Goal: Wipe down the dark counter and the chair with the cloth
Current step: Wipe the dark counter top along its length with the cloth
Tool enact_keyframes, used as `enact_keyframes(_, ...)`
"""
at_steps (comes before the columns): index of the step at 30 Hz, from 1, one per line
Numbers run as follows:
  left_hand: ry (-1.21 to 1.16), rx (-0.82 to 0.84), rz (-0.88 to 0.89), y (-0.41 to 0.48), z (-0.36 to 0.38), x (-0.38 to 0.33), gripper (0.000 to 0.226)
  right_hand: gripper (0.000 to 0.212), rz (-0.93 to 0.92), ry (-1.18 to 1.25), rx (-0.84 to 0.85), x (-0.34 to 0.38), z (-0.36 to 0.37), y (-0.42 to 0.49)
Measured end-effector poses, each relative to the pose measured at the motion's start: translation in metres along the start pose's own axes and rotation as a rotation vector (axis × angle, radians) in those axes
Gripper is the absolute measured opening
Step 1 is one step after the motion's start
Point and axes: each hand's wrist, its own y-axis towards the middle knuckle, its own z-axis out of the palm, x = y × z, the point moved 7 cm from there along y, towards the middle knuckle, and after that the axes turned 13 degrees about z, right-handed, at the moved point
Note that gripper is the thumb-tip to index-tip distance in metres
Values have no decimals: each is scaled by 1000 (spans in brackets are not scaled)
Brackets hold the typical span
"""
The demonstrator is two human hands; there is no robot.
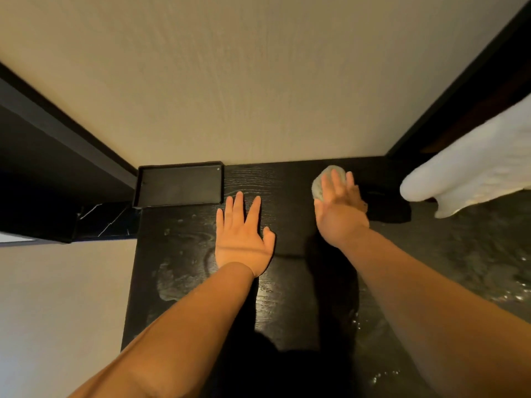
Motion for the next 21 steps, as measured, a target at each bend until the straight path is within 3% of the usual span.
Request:
enact_keyframes(2,1,7,1,0,0,0,76,63,-218,-18,-17,23,5,-20)
enact_keyframes(4,0,13,3,0,1,1,77,60,-324,3,33,19,8,-20)
enact_keyframes(9,1,6,16,1,2,2,78,61,-70,1,34,-28,1,23)
enact_keyframes(13,-10,5,20,0,2,1,77,63,64,-6,3,-11,4,4)
enact_keyframes(18,39,22,49,1,1,-2,77,63,-380,-6,16,22,28,-48)
enact_keyframes(21,53,49,67,3,1,-4,76,67,-466,-18,50,9,13,-31)
